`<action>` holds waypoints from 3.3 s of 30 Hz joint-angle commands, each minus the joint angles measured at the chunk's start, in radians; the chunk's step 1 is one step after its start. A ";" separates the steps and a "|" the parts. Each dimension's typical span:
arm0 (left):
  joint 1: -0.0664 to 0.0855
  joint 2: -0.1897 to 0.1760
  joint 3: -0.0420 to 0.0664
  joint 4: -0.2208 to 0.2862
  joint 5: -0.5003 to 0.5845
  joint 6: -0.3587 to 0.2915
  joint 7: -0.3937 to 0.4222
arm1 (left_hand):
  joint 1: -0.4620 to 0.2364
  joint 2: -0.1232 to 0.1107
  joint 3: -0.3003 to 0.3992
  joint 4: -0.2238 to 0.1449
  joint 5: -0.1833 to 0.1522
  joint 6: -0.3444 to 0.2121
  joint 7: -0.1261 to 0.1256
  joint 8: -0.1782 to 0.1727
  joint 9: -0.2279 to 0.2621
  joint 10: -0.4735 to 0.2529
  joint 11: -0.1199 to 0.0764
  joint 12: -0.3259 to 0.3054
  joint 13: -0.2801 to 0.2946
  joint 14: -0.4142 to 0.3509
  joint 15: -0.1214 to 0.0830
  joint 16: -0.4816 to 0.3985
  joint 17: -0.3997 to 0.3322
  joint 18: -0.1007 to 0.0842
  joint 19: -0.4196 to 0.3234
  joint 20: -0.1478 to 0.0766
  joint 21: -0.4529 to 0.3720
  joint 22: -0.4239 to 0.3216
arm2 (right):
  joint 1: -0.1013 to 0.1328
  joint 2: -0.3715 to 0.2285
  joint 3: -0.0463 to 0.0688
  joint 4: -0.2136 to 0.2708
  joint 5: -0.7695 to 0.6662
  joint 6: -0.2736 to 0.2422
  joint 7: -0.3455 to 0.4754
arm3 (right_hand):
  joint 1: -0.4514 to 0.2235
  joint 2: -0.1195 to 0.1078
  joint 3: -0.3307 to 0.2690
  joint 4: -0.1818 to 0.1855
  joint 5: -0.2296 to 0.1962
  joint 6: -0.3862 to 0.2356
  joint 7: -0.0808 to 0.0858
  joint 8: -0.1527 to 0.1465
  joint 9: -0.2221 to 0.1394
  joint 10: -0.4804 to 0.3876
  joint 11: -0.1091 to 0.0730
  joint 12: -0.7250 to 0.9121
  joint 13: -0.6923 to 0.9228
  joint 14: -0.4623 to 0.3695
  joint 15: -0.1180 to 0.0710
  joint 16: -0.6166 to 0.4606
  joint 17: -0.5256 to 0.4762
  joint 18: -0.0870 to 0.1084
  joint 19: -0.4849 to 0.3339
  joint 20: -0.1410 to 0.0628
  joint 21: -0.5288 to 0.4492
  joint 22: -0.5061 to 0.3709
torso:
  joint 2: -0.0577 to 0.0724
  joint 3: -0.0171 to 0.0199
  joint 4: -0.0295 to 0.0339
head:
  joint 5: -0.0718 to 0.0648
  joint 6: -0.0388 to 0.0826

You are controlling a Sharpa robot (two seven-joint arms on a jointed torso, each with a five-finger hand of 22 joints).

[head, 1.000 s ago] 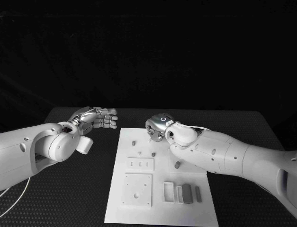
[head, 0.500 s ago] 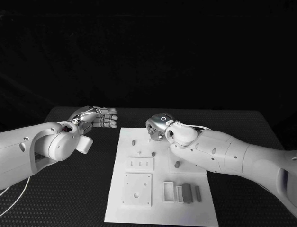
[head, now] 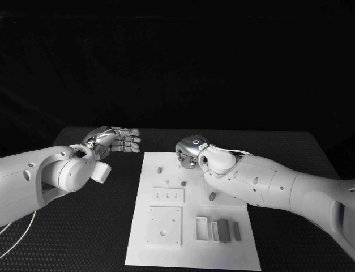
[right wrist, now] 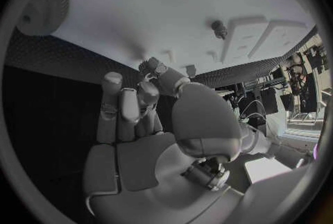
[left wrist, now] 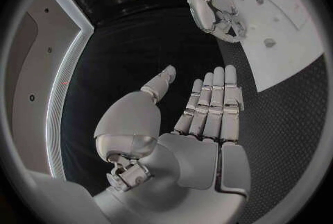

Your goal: Assemble the parts on the task board

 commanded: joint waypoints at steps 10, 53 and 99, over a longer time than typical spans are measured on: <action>0.005 -0.001 0.001 0.004 -0.004 0.008 0.007 | 0.009 0.000 -0.007 -0.002 -0.003 0.007 0.050 -0.005 -0.002 0.004 0.001 -0.006 -0.002 0.009 -0.001 -0.007 0.003 0.016 0.008 0.001 -0.007 -0.001 | -0.003 -0.001 -0.001 -0.008 0.000 0.030 -0.009 | -0.002 0.006 0.005 0.000 0.002 0.057 0.016 0.004 0.003 0.002 0.003 -0.005 -0.002 0.005 -0.003 0.002 -0.005 0.016 0.002 -0.006 0.006 0.018 | 0.000 -0.0005 -0.0009 | 0.002 -0.003; 0.016 -0.021 0.001 0.000 -0.004 0.000 0.005 | 0.011 -0.003 -0.008 -0.002 -0.004 0.006 0.050 -0.009 -0.004 0.001 0.003 -0.011 -0.005 0.009 -0.001 -0.012 0.006 0.015 0.007 0.001 -0.010 -0.001 | 0.052 -0.169 0.043 0.100 0.622 0.088 0.194 | -0.042 -0.132 0.037 0.054 0.003 -0.117 0.078 -0.082 0.016 -0.155 0.065 -0.184 -0.061 -0.191 0.055 -0.146 -0.180 -0.001 -0.134 0.058 -0.104 -0.009 | 0.000 -0.0009 -0.0214 | 0.008 0.014; 0.014 -0.002 -0.001 -0.036 -0.014 0.023 0.000 | 0.012 -0.004 -0.009 -0.002 -0.005 0.005 0.048 -0.011 -0.005 0.001 0.004 -0.014 -0.007 0.008 0.000 -0.018 0.009 0.015 0.006 0.002 -0.013 -0.001 | 0.015 -0.225 0.036 0.054 0.214 0.170 0.160 | -0.076 -0.168 -0.052 0.081 0.002 -0.131 0.087 -0.092 -0.004 -0.083 0.072 0.167 0.093 -0.006 0.062 0.083 -0.035 0.016 0.012 -0.005 0.025 0.020 | -0.007 0.0162 -0.0495 | 0.016 0.009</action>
